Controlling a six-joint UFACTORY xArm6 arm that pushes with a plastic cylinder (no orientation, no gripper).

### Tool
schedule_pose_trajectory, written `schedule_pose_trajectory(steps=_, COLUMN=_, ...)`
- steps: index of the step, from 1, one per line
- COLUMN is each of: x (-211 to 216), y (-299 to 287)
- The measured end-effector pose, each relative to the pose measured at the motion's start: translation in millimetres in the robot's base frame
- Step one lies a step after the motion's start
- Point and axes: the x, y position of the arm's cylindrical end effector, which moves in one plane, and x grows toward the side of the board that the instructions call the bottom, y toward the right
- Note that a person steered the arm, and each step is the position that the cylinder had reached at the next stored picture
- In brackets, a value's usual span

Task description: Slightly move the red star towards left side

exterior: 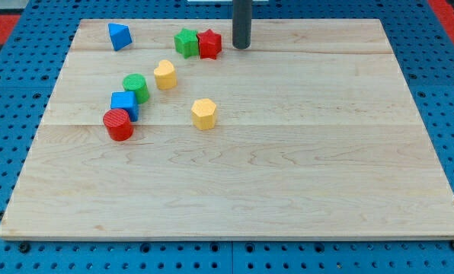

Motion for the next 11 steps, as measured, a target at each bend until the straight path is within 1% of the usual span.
schedule_pose_trajectory(steps=1, x=-21.5, y=18.8)
schedule_pose_trajectory(steps=2, x=20.5, y=12.0)
schedule_pose_trajectory(steps=3, x=26.8, y=-27.0)
schedule_pose_trajectory(steps=4, x=26.8, y=-53.5)
schedule_pose_trajectory(steps=6, x=37.4, y=-56.0)
schedule_pose_trajectory(steps=7, x=61.1, y=-57.1)
schedule_pose_trajectory(steps=8, x=42.6, y=-59.5)
schedule_pose_trajectory(steps=9, x=13.8, y=-72.5)
schedule_pose_trajectory(steps=10, x=15.5, y=-72.3)
schedule_pose_trajectory(steps=11, x=-1.0, y=-66.5)
